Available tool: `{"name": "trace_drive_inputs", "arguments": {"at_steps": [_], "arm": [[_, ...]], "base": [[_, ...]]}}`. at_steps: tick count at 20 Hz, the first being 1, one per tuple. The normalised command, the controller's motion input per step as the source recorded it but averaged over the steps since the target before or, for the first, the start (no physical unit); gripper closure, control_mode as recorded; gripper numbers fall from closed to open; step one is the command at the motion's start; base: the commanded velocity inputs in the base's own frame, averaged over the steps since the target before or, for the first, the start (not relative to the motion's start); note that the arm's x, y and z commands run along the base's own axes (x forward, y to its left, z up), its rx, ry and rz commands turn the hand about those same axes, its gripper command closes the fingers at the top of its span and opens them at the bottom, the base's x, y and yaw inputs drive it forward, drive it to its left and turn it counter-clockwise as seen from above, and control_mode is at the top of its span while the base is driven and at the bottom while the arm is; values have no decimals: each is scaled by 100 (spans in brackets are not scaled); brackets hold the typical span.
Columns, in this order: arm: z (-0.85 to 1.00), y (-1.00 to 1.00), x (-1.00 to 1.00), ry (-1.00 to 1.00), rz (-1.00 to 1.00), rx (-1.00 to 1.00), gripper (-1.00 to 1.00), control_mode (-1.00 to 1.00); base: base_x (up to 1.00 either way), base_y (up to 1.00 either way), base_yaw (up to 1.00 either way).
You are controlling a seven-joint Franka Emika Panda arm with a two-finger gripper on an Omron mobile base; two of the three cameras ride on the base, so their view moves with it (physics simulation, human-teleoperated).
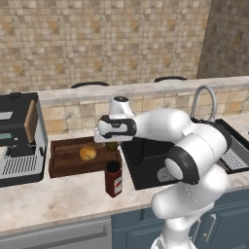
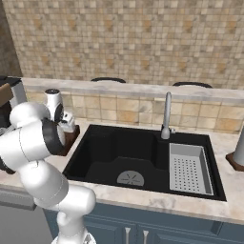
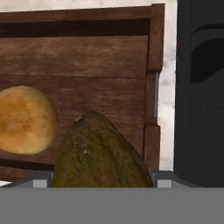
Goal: Pick up all produce items and place them in the sink. Turn on the sink faucet to wash them. Then turn the sink off and put them in the tray.
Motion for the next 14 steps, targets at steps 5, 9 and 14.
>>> {"name": "trace_drive_inputs", "arguments": {"at_steps": [5, 9, 14], "arm": [[-28, 24, 2, 0, 0, 0, 100, -100], [-16, 28, 13, 0, 0, 0, 100, -100], [-14, 16, 23, 0, 0, 0, -100, -100]], "base": [[0, 0, 0], [0, 0, 0], [0, 0, 0]]}}
